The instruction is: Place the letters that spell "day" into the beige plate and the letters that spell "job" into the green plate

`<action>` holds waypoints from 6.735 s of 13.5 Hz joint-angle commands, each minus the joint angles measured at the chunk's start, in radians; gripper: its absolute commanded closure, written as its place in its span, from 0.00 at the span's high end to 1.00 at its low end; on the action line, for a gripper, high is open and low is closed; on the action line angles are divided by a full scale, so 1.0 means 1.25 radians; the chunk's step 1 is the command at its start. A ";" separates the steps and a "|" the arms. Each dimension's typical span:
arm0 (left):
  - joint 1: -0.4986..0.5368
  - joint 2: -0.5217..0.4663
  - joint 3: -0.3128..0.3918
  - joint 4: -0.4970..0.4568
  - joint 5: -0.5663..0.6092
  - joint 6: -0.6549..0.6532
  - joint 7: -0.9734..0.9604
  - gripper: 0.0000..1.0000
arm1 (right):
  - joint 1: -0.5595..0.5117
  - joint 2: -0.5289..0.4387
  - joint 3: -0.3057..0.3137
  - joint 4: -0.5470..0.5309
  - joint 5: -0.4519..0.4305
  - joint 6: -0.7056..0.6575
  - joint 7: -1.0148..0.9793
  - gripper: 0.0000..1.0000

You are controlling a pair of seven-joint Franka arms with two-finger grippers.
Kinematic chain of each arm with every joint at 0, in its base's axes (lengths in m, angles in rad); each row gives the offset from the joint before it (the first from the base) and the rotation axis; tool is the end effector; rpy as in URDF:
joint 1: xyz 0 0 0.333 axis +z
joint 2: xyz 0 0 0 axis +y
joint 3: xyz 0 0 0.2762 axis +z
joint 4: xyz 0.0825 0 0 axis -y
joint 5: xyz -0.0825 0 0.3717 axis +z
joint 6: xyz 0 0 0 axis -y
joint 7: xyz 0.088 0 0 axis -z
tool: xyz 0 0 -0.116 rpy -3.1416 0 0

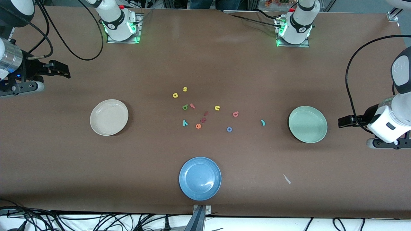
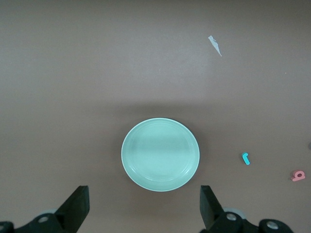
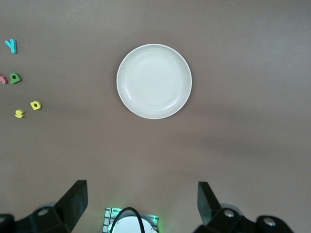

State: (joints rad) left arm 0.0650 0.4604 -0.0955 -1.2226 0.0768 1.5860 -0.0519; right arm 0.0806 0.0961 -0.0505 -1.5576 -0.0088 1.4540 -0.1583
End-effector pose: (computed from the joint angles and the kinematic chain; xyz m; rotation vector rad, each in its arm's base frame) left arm 0.6515 0.0008 0.4612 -3.1002 -0.0379 0.1454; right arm 0.5488 0.0165 0.5204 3.1112 0.2933 -0.3136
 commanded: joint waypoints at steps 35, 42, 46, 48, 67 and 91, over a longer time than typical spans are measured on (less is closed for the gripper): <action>-0.110 0.028 -0.009 -0.106 -0.120 0.048 -0.240 1.00 | 0.004 0.010 0.001 0.007 0.027 0.025 0.011 1.00; -0.159 0.019 -0.039 -0.397 -0.140 0.374 -0.378 1.00 | 0.004 0.021 0.001 0.007 0.027 0.031 0.011 1.00; -0.161 0.028 -0.059 -0.507 -0.140 0.561 -0.421 1.00 | 0.003 0.021 0.001 0.005 0.028 0.031 0.010 1.00; -0.162 0.049 -0.060 -0.525 -0.140 0.606 -0.422 1.00 | 0.003 0.021 0.001 0.005 0.028 0.031 0.010 1.00; -0.210 0.113 -0.059 -0.596 -0.095 0.808 -0.408 0.38 | 0.003 0.027 0.001 0.005 0.028 0.031 0.010 1.00; 0.060 0.082 -0.050 -0.434 -0.082 0.404 0.029 1.00 | 0.024 0.038 0.002 0.005 0.028 0.043 0.011 1.00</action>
State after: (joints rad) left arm 0.1367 0.5756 -0.1491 -1.7714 -0.0530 2.1171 -0.0192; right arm 0.1043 0.1396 -0.0476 -1.5577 0.0058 1.5031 -0.1564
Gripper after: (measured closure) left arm 0.670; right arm 0.000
